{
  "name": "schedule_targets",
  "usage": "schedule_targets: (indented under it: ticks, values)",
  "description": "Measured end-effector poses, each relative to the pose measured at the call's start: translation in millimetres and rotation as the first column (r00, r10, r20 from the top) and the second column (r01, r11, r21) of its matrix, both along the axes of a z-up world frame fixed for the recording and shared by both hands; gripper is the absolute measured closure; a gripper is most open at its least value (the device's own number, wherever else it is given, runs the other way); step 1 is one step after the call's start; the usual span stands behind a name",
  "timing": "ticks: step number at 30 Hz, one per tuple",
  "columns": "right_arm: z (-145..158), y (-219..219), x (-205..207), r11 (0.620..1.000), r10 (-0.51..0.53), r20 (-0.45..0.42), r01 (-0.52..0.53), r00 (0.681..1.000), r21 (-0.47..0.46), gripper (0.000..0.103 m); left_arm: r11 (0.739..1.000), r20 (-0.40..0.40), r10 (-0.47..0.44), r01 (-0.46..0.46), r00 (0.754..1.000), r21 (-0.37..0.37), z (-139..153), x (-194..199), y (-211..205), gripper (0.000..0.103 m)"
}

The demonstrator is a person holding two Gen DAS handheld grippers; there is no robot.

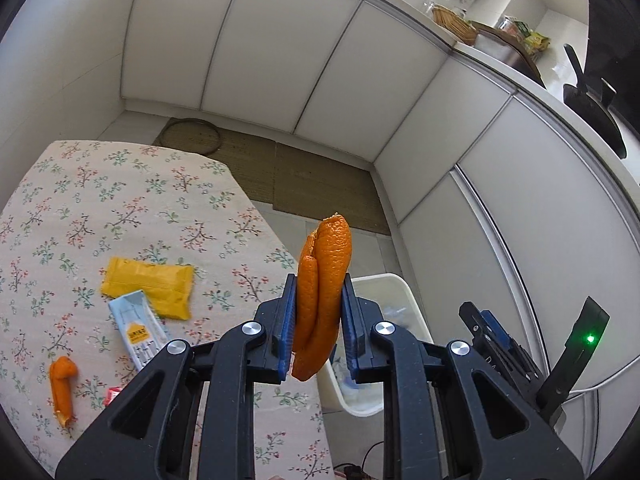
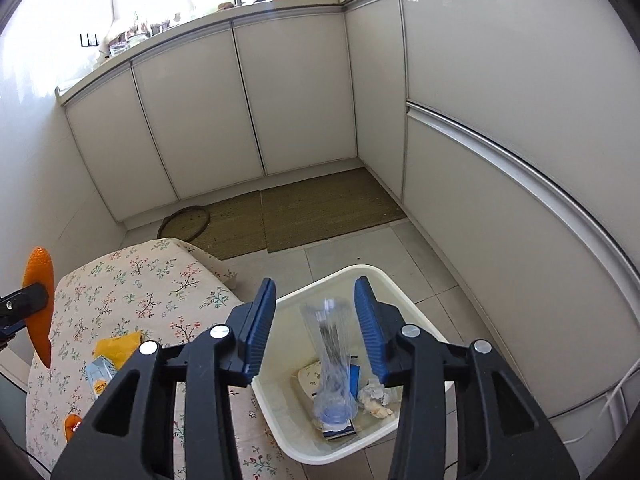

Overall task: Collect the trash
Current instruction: 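Carry the plastic bottle over the white bin and open the right tool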

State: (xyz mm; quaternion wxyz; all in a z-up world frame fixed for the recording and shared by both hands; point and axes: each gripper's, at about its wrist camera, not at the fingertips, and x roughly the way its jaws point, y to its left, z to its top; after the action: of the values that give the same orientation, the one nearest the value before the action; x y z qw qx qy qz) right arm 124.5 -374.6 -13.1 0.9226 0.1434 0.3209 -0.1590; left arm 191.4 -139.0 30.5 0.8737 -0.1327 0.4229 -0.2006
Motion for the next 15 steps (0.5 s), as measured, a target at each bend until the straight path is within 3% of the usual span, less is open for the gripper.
schedule_targets:
  ticks: [10, 15]
  values:
    - [9, -56, -43, 0.989, -0.150, 0.039, 0.150, 0.988, 0.014, 0.051, 0.991, -0.001, -0.136, 0.136, 0.991, 0.006, -13, -14, -76, 0.083]
    - [10, -80, -62, 0.975, -0.223, 0.042, 0.223, 0.974, -0.006, 0.041, 0.980, 0.006, -0.197, 0.197, 0.980, 0.025, -22, -21, -109, 0.083]
